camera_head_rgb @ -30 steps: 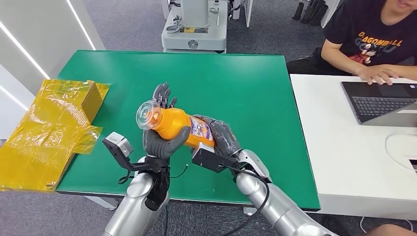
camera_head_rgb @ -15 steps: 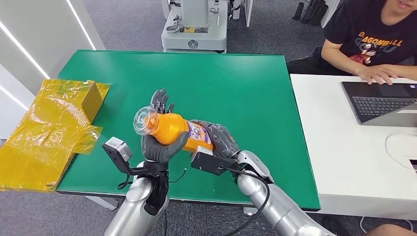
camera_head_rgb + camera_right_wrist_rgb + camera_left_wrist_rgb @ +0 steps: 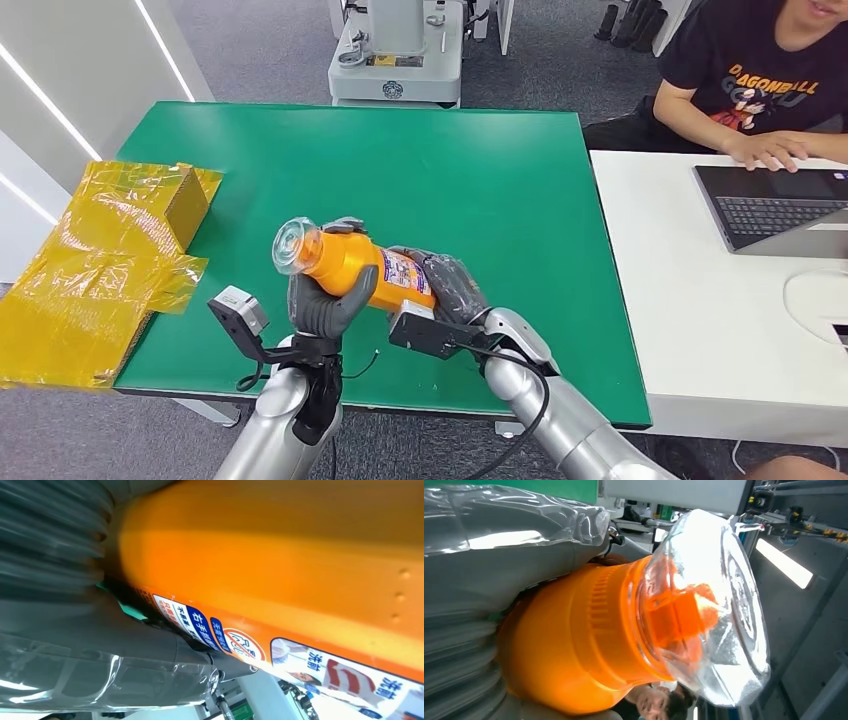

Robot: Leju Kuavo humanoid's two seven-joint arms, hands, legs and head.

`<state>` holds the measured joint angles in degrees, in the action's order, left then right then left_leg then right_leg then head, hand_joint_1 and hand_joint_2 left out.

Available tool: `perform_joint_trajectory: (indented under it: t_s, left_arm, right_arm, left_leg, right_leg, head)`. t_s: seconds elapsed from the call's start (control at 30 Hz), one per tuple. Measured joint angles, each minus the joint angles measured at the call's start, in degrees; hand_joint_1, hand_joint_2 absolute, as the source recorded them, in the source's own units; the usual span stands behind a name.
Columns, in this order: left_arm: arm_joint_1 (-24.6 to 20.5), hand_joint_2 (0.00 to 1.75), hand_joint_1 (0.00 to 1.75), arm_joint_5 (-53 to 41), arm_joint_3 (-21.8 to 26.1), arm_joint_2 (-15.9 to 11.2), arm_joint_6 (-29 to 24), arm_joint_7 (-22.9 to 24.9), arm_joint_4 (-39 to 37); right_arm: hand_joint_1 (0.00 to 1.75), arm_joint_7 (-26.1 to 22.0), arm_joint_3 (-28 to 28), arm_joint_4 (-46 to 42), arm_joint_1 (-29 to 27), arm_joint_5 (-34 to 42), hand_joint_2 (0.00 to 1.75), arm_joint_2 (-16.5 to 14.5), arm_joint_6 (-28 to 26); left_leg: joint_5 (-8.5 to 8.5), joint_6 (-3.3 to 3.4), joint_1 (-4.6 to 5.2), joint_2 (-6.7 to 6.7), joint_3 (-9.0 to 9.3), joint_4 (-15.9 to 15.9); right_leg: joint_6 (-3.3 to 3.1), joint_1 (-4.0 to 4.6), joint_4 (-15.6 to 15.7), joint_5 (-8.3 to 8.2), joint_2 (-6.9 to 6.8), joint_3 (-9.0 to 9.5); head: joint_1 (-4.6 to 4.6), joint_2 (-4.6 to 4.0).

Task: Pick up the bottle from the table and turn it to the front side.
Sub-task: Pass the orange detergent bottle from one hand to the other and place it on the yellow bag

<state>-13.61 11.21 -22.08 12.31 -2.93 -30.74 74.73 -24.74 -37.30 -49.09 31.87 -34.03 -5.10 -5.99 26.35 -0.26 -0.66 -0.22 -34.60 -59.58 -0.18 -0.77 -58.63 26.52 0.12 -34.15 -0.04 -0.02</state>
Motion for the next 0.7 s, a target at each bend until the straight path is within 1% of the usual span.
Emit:
perform_joint_trajectory:
  t_s: [0.4, 0.43, 0.53, 0.57, 0.7]
  left_arm:
    - [0.4, 1.75, 1.75, 0.0, 0.0, 0.0, 0.3, 0.0, 0.4]
    - [0.4, 1.75, 1.75, 0.0, 0.0, 0.0, 0.4, 0.0, 0.5]
    - [0.3, 1.75, 1.75, 0.1, 0.0, 0.0, 0.7, 0.1, 0.7]
    - [0.3, 1.75, 1.75, 0.2, 0.0, 0.0, 0.7, 0.1, 0.7]
    - [0.2, 1.75, 1.75, 0.2, 0.0, 0.0, 0.7, 0.2, 0.7]
  right_arm:
    - [1.75, 0.1, 0.3, -1.9, -1.3, -0.9, 1.75, 0.4, -0.7]
    - [1.41, 0.1, 0.4, -2.2, -1.5, -0.9, 1.75, 0.4, -1.2]
    - [0.10, -0.4, 0.9, -3.6, -2.9, -0.4, 1.75, 0.4, -4.0]
    - [0.00, -0.6, 1.1, -4.0, -3.3, 0.0, 1.75, 0.3, -4.9]
    - [0.00, -1.8, 1.8, -5.8, -4.8, 3.1, 1.75, -0.1, -9.3]
  left_leg:
    - [0.00, 0.00, 0.00, 0.00, -0.01, 0.0]
    - [0.00, 0.00, 0.00, 0.00, -0.02, 0.0]
    - [0.00, 0.00, 0.00, 0.00, -0.03, 0.0]
    - [0.00, 0.00, 0.00, 0.00, -0.04, 0.0]
    - [0.00, 0.00, 0.00, -0.01, -0.05, 0.0]
  right_leg:
    - [0.00, 0.00, 0.0, 0.00, 0.00, -0.01]
    - [0.00, 0.00, 0.0, 0.00, 0.00, -0.01]
    - [0.00, 0.00, 0.0, 0.00, -0.01, -0.01]
    - [0.00, 0.00, 0.0, 0.00, -0.01, -0.02]
    - [0.00, 0.00, 0.0, 0.00, -0.03, -0.03]
  head:
    - [-0.01, 0.00]
    - [-0.01, 0.00]
    - [0.01, 0.00]
    - [0.00, 0.00]
    - [0.00, 0.00]
